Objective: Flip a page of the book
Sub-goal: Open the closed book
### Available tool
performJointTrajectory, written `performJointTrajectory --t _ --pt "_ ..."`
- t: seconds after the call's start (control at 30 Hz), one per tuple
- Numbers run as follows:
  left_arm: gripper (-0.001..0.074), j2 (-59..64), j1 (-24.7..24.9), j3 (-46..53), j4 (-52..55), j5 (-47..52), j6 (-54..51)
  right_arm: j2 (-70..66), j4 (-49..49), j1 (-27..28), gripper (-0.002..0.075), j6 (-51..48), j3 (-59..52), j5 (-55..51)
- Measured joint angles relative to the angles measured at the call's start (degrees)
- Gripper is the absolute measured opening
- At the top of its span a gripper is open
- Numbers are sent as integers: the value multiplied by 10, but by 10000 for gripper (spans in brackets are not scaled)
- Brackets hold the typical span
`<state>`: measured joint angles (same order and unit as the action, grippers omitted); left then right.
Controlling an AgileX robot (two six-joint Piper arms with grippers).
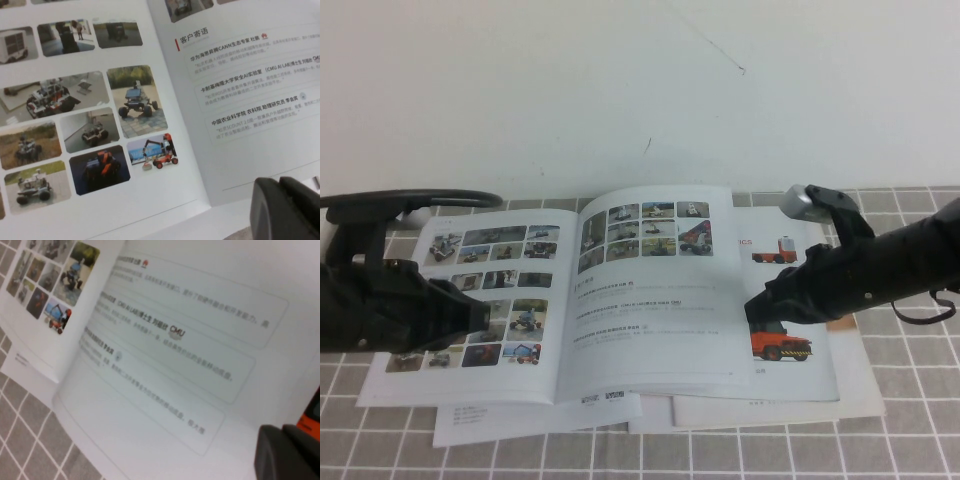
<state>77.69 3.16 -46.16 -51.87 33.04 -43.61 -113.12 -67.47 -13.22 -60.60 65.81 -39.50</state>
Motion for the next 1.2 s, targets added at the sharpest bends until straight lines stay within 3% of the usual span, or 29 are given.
performJointTrajectory --t 0.53,1.2 --pt "-2 1 0 0 -22 -2 -23 -38 -30 -1 -3 -34 0 25" --pt "-2 1 0 0 -26 5 -24 -65 -126 -1 -3 -150 0 48"
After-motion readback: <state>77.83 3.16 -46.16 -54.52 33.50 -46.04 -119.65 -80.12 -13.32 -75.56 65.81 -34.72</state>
